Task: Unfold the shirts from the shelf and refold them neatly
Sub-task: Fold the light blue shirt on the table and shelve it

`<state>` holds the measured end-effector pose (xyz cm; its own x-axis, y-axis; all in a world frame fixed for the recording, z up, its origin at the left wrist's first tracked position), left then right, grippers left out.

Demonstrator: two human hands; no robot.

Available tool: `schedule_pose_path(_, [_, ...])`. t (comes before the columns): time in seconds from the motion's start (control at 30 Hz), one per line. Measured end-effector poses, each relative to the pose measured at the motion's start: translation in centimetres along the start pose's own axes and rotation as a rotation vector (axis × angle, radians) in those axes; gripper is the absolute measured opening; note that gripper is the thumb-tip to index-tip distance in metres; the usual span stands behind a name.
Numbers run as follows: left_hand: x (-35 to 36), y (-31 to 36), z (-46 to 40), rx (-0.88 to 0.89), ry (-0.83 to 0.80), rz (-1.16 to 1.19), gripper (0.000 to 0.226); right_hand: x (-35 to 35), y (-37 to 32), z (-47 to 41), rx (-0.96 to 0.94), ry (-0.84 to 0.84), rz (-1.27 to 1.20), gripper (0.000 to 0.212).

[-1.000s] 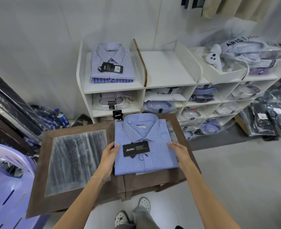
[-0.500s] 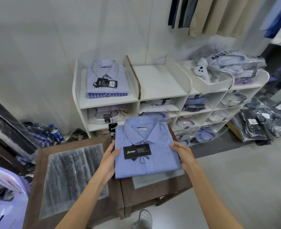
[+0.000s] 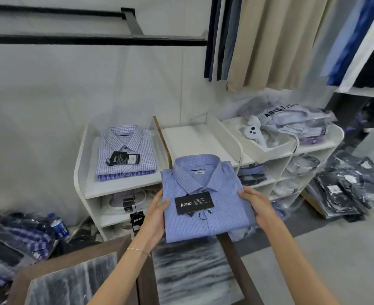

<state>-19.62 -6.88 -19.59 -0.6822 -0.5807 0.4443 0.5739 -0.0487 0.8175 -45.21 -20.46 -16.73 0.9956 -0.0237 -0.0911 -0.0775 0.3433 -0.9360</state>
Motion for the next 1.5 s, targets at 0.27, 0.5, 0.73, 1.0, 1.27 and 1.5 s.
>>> schedule_pose_path(0.27, [8.0,4.7,-7.9,0.063,0.11,-0.015,0.036,2.6,-8.1,-11.0,-0.071,-0.003,0.054,0.009])
schedule_pose_path(0.5, [12.6,8.9,-15.8,0.26,0.252,-0.204,0.054,8.2,-13.1,-20.3,-0.205,0.027,0.238,0.015])
schedule_pose_path(0.73, [12.8,8.6,-23.8,0.26,0.426,-0.389,0.047,13.0,-12.5,-26.2,-0.272,0.062,0.395,0.022])
schedule_pose_path(1.0, [12.3,6.4,-27.1,0.215,0.582,-0.488,0.042,15.6,-10.7,-27.4,-0.405,0.115,0.496,0.022])
schedule_pose_path(1.27, [11.9,5.6,-27.7,0.288,0.636,-0.603,0.044,16.0,-9.5,-27.6,-0.437,0.135,0.626,0.012])
schedule_pose_path(1.5, [13.3,7.7,-26.2,0.603,0.531,-0.808,0.058,16.6,-9.8,-26.2,-0.653,0.187,0.847,0.033])
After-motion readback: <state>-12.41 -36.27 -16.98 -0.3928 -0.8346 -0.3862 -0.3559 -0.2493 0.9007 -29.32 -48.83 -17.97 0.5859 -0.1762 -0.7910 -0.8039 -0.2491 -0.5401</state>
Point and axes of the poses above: each hand's wrist, its own z-axis away from the middle knuckle, its own x-axis out of the palm, y = z × x, the point moved 3 cm from there along -z, towards the middle knuckle, and after that the axes turned 12 degrees about y, right-handed, at the moved point
